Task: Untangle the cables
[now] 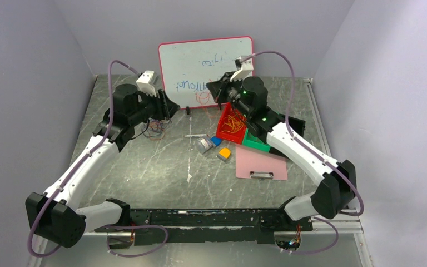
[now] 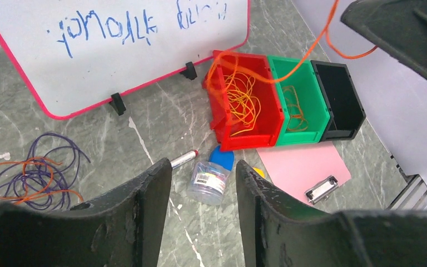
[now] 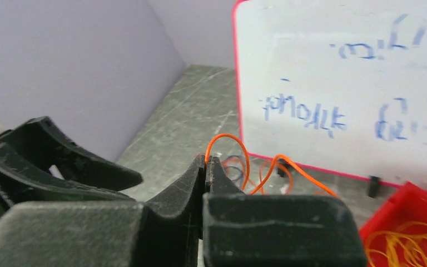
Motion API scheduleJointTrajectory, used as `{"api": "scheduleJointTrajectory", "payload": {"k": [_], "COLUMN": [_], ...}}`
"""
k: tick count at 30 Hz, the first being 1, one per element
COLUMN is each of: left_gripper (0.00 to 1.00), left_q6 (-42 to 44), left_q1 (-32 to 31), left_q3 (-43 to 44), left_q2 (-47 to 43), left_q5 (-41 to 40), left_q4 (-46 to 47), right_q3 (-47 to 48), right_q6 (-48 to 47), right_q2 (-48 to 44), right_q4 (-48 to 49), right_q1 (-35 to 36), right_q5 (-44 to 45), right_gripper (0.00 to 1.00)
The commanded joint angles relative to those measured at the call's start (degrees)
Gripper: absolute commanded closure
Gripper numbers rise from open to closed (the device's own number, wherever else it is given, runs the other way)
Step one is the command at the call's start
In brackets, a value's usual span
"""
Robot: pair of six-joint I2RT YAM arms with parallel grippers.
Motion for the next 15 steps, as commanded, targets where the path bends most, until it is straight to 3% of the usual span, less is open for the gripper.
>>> {"api": "scheduleJointTrajectory", "payload": {"k": [1, 15], "left_gripper": [0.48, 0.48], "left_q6": [0.4, 1.2], "left_q1": [-0.3, -0.3], "left_q3": [-0.1, 2.7], "left_q2": [0.6, 4.9], "left_q5": [0.7, -8.1], "left_q4": [2.5, -3.1], "right_q3": [-2.2, -4.9], "right_q6": [-5.3, -10.7], "right_q2": [-4.5, -15.5], "right_q4": [-3.6, -13.1], "right_q1": [-1.5, -7.9], "right_q5": [7.7, 17.7], "right_gripper": [1.00, 1.00]}}
